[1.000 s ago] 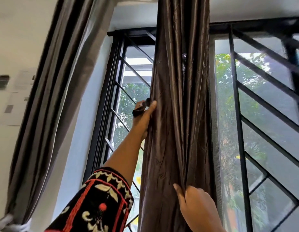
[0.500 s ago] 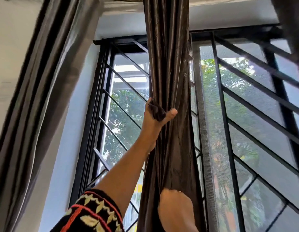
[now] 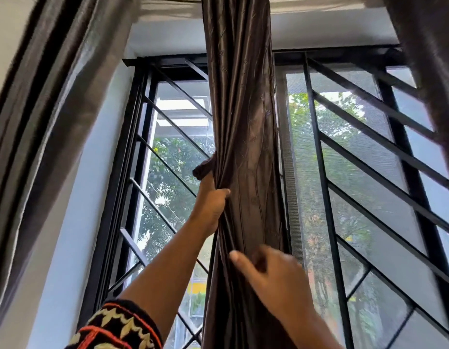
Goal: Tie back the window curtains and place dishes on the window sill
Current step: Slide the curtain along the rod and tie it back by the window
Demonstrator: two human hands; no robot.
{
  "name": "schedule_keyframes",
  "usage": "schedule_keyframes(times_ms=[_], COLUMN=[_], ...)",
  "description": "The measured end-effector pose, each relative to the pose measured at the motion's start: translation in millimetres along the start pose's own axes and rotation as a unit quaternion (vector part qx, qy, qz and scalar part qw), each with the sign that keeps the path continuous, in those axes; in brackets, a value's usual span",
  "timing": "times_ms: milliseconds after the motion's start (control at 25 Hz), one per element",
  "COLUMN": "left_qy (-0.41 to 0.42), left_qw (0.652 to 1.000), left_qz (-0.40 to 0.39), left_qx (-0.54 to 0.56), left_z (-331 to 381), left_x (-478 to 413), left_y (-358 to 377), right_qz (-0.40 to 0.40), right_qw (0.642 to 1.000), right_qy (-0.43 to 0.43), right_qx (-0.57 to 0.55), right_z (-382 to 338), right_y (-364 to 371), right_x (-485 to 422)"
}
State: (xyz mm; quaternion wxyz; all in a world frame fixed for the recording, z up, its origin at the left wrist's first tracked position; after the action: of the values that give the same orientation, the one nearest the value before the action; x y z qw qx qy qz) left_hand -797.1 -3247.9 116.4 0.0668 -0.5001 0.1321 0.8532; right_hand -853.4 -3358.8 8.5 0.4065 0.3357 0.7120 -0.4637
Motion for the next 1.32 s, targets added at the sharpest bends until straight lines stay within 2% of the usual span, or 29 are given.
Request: schedule_keyframes(times_ms=[80, 160, 280, 400, 440, 520, 600, 680, 760, 800, 880, 920, 960, 1000, 1040, 1080, 1120, 1200, 1320], left_qy=[-0.006, -0.015, -0.03, -0.04, -0.041, -0.042, -0.046, -0.047, -0.051, -0.056, -0.062, -0.059, -0.054, -0.05, -0.049, -0.05, -0.05, -0.045, -0.042], left_qw=[1.0, 0.998, 0.994, 0.991, 0.988, 0.984, 0.98, 0.977, 0.978, 0.979, 0.981, 0.983, 0.984, 0.986, 0.986, 0.986, 0.986, 0.987, 0.979], left_qz=[-0.01, -0.019, -0.044, -0.074, -0.083, -0.097, -0.109, -0.12, -0.123, -0.12, -0.11, -0.107, -0.105, -0.102, -0.099, -0.098, -0.099, -0.106, -0.126], left_qx=[0.029, 0.06, 0.092, 0.108, 0.12, 0.142, 0.159, 0.168, 0.163, 0.158, 0.145, 0.138, 0.131, 0.126, 0.123, 0.122, 0.121, 0.116, 0.152], left_z=[-1, -5, -9, -13, -13, -14, -14, -14, -14, -15, -17, -17, -17, -17, -16, -16, -16, -13, -5], left_x=[1, -1, -4, -6, -7, -8, -10, -11, -12, -12, -14, -15, -15, -15, -14, -13, -12, -10, -7], left_y=[0, 0, 0, -1, -2, -6, -11, -13, -13, -13, -15, -16, -16, -14, -13, -10, -7, -1, 8], right_qz=[0.087, 0.13, 0.108, 0.083, 0.056, -0.033, -0.141, -0.222, -0.237, -0.229, -0.179, -0.133, -0.073, -0.012, 0.042, 0.085, 0.117, 0.147, 0.133], right_qw=[0.989, 0.974, 0.964, 0.94, 0.912, 0.826, 0.76, 0.714, 0.683, 0.679, 0.696, 0.722, 0.764, 0.826, 0.893, 0.943, 0.971, 0.987, 0.991], right_qy=[-0.046, -0.061, -0.044, 0.028, 0.055, 0.099, 0.131, 0.161, 0.173, 0.174, 0.17, 0.167, 0.16, 0.147, 0.129, 0.108, 0.08, 0.022, -0.027], right_qx=[-0.107, -0.176, -0.239, -0.331, -0.402, -0.554, -0.62, -0.644, -0.669, -0.675, -0.674, -0.658, -0.62, -0.544, -0.429, -0.303, -0.194, -0.064, 0.003], right_z=[5, 13, 21, 32, 34, 34, 28, 23, 22, 21, 22, 24, 26, 27, 24, 18, 7, -17, -38], right_y=[-19, -28, -20, -2, 6, 25, 41, 51, 54, 52, 46, 40, 31, 20, 8, -3, -11, -20, -18], right_x=[-29, -64, -112, -141, -147, -151, -147, -140, -139, -139, -140, -140, -140, -138, -134, -128, -121, -106, -94])
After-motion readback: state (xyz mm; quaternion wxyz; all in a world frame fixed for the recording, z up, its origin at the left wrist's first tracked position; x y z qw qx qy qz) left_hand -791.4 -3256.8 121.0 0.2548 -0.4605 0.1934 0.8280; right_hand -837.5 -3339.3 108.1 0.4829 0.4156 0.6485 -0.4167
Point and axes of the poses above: each hand's wrist, its own x-axis away from the middle knuckle, its own y-axis out of the palm, z = x × y, the point moved 7 cm from there along -x, towards the middle knuckle
